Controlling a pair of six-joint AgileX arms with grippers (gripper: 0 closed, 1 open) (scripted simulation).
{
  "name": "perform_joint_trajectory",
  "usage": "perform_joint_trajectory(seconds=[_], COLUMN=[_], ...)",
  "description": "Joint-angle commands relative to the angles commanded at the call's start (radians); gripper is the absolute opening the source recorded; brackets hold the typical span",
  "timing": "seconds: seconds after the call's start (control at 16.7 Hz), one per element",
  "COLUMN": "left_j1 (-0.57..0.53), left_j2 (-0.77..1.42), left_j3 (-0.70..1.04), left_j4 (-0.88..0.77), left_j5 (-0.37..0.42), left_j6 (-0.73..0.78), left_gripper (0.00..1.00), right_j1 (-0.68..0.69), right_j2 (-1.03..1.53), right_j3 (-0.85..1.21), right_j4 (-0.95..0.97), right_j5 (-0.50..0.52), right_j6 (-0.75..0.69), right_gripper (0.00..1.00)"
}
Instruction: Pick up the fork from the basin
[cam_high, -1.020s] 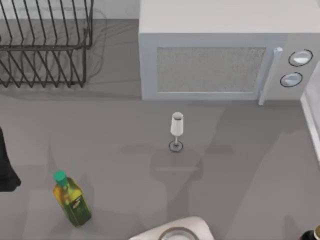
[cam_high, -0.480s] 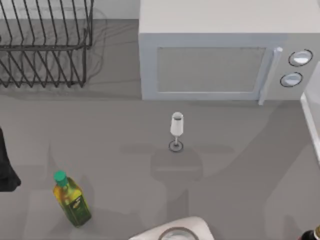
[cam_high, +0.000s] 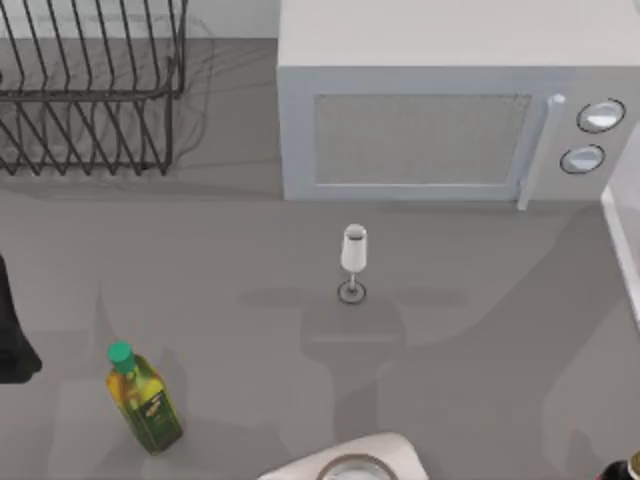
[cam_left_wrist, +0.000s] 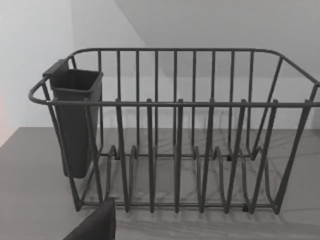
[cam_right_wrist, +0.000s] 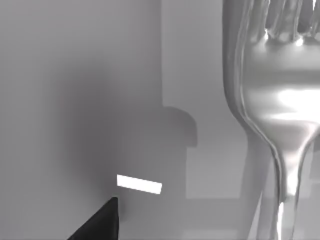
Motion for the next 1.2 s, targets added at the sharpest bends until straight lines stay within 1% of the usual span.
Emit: perform_joint_trajectory(seconds=[0.78,0.84,1.2], left_j1=[0.0,0.0,0.0], left_j2=[0.0,0.0,0.0], left_j3=[0.0,0.0,0.0], left_j4=[0.0,0.0,0.0], left_j5=[0.0,0.0,0.0], left_j6=[0.0,0.0,0.0], left_gripper=[1.0,1.0,1.0], right_j1=[0.0,0.0,0.0], right_j2=[0.0,0.0,0.0], right_j3=[0.0,0.0,0.0], right_j4=[0.0,0.0,0.0], right_j5=[0.0,0.0,0.0], right_j6=[0.0,0.0,0.0], right_gripper=[0.02,0.0,0.0])
